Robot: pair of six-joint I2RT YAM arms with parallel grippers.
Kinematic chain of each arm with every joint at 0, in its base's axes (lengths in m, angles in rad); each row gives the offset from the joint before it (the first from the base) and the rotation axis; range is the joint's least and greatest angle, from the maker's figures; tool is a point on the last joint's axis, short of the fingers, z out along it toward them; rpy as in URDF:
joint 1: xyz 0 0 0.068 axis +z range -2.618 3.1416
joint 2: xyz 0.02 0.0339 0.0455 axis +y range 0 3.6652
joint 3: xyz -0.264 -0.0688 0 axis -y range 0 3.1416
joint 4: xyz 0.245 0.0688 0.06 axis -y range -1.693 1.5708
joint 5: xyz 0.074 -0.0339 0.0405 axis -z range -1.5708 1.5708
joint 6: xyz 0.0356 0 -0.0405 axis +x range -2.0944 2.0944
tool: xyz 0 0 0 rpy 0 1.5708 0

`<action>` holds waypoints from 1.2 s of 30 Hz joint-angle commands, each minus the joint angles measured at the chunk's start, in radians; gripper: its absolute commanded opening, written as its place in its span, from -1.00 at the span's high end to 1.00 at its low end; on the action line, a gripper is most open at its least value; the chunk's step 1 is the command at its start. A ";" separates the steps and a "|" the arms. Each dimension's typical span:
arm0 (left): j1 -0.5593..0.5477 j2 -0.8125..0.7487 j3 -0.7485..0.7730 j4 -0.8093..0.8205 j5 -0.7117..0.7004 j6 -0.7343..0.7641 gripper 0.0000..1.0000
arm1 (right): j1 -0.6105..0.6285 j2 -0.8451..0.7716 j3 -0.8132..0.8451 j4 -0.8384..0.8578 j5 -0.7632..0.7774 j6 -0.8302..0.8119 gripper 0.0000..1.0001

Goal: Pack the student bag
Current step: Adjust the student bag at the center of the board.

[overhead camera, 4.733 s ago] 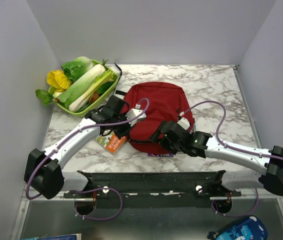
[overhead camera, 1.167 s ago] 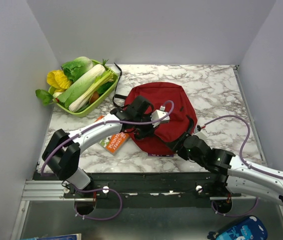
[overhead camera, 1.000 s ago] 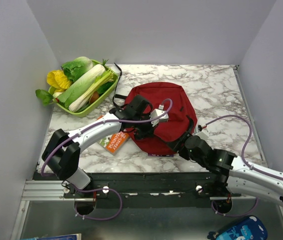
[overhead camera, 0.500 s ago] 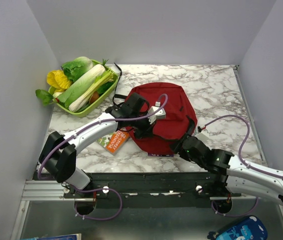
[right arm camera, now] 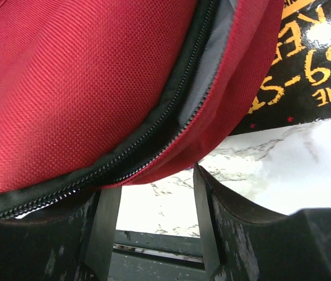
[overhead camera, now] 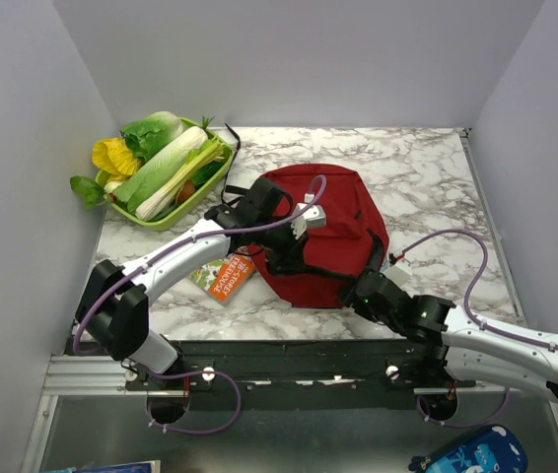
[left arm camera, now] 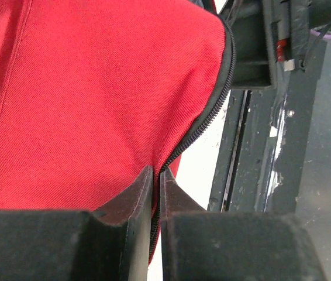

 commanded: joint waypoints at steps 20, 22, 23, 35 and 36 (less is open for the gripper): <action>0.109 0.053 0.303 0.063 -0.225 -0.124 1.00 | 0.002 -0.031 -0.019 -0.060 0.058 -0.006 -0.07; 0.124 0.066 0.350 0.050 -0.215 -0.132 1.00 | 0.001 -0.039 -0.010 -0.058 0.060 -0.029 -0.07; 0.127 0.069 0.377 0.033 -0.206 -0.130 1.00 | 0.002 -0.042 0.007 -0.058 0.055 -0.044 -0.08; 0.118 -0.007 0.166 0.037 -0.100 -0.103 1.00 | 0.002 -0.227 0.263 -0.131 0.084 -0.187 -0.57; 0.118 -0.015 0.157 0.037 -0.095 -0.103 1.00 | 0.001 -0.218 0.275 -0.136 0.092 -0.180 -0.65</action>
